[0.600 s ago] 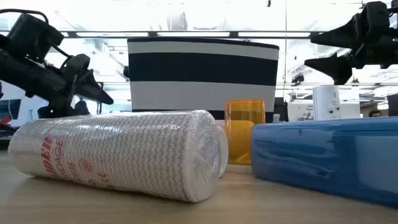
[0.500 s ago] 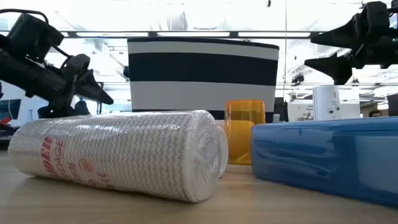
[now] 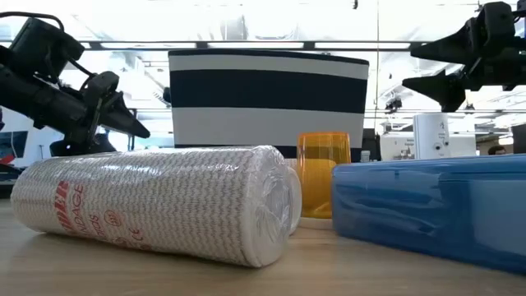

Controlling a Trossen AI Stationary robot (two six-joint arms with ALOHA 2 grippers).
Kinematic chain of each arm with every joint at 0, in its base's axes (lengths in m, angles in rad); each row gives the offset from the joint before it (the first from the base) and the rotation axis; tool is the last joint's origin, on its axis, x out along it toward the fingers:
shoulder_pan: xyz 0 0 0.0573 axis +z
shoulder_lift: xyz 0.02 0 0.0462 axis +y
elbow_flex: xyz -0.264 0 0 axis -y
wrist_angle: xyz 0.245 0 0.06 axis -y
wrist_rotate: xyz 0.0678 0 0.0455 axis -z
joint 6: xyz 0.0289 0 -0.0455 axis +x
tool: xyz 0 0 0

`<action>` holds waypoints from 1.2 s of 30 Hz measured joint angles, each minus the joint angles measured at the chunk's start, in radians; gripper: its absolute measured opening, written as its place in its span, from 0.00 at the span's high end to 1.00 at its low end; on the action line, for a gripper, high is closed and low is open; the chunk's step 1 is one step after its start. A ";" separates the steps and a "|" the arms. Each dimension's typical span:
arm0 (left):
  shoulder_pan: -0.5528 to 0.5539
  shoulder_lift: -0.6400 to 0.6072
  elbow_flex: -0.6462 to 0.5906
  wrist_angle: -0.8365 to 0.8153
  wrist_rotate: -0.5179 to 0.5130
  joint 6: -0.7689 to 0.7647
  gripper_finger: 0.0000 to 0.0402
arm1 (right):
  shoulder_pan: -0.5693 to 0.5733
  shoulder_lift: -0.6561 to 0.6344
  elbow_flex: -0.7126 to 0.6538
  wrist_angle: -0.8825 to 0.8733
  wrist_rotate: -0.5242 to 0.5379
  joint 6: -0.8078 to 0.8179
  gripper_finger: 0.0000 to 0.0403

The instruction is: Pick & place medical supplies in basket/bin

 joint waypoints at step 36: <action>0.000 0.000 0.000 0.000 0.000 0.000 0.23 | 0.000 0.000 0.000 0.001 -0.002 0.130 0.12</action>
